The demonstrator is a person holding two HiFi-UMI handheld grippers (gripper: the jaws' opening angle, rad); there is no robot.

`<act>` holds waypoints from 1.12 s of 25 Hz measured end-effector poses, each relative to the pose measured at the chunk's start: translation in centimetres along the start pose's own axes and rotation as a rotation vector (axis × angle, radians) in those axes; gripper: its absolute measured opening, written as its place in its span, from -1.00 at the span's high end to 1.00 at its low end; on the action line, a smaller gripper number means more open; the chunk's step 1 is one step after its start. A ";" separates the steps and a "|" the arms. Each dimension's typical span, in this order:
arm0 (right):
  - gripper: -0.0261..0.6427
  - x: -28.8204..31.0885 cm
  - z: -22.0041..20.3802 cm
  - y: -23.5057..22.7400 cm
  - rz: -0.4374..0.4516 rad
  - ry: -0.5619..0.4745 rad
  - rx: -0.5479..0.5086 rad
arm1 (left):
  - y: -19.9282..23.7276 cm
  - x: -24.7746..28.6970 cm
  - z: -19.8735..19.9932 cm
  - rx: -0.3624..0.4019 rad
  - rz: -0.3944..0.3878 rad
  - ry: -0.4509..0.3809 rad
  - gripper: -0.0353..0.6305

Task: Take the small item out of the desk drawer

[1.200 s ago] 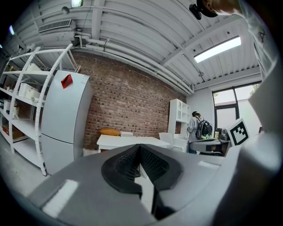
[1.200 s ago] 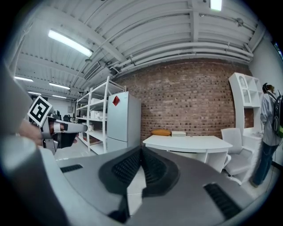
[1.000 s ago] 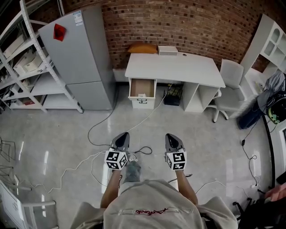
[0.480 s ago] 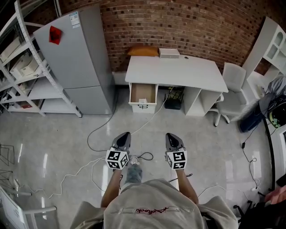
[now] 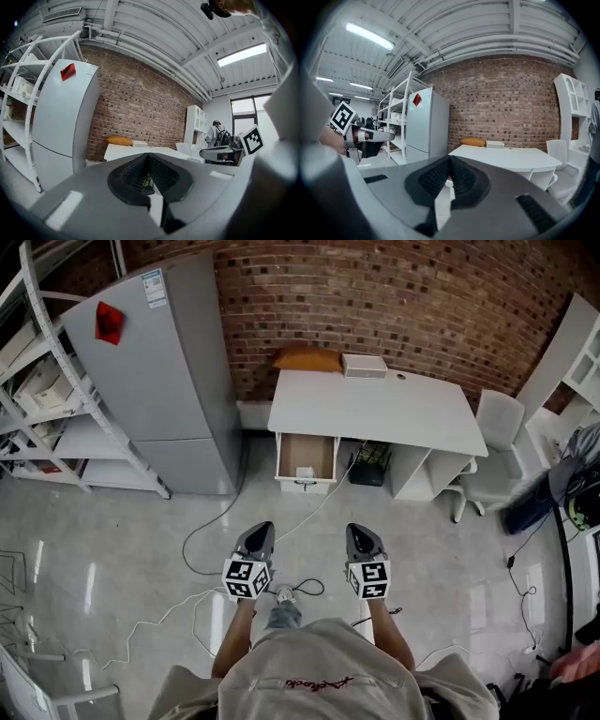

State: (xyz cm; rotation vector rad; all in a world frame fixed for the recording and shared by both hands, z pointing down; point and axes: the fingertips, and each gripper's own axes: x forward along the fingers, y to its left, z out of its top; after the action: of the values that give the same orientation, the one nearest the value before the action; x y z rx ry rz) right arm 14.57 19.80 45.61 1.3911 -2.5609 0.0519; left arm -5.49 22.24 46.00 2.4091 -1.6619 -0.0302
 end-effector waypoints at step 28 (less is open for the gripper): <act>0.89 20.2 4.0 -3.8 -0.096 0.001 -0.016 | 14.8 16.9 4.5 0.012 -0.103 -0.001 0.87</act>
State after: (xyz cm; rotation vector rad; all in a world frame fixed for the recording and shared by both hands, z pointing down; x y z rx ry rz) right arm 6.40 0.51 45.71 1.5051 -2.4845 0.0168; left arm -13.60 0.84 46.17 2.5012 -1.5417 -0.0372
